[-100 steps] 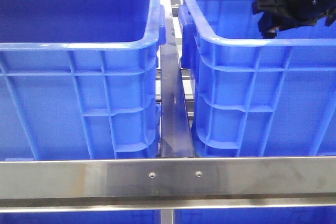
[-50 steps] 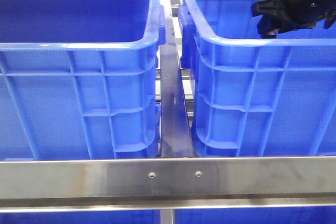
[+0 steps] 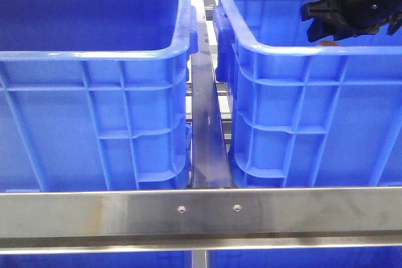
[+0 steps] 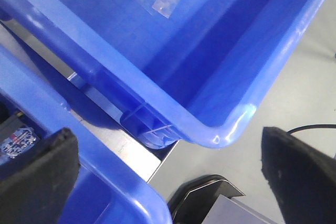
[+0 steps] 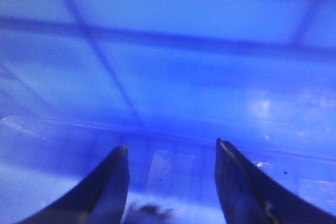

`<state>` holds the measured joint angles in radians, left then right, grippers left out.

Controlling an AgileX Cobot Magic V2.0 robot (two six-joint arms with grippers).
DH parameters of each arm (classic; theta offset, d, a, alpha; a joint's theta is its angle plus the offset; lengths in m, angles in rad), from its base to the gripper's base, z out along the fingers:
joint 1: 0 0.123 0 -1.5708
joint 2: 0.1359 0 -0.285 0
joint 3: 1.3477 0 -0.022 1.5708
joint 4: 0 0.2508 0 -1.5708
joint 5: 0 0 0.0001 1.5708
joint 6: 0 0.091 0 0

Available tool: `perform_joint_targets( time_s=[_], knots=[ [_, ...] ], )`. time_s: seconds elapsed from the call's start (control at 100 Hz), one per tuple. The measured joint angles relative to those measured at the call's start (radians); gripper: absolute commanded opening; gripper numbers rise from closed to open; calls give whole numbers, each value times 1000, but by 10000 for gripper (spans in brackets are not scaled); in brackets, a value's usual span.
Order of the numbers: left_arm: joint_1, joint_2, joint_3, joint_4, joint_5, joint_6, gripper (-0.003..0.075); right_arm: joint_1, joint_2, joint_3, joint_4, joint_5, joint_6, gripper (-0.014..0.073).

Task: Pick red and yellow buttons and place in box
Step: 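Carry the yellow button into the empty bin and open the right gripper, then move the left gripper back over the bin of buttons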

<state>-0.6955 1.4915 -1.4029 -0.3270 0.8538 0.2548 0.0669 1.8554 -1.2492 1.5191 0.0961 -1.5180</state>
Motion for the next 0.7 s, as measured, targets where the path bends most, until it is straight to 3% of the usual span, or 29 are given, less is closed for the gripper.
perform_joint_targets(
  time_s=[0.46, 0.55, 0.7],
  knots=[
    [0, 0, 0, 0, -5, 0, 658, 0, -82, 17, 0, 0, -2, 384],
    [0, 0, 0, 0, -7, 0, 658, 0, -152, 57, 0, 0, -2, 293],
    [0, 0, 0, 0, -10, 0, 658, 0, -285, 159, 0, -12, -2, 63]
  ],
)
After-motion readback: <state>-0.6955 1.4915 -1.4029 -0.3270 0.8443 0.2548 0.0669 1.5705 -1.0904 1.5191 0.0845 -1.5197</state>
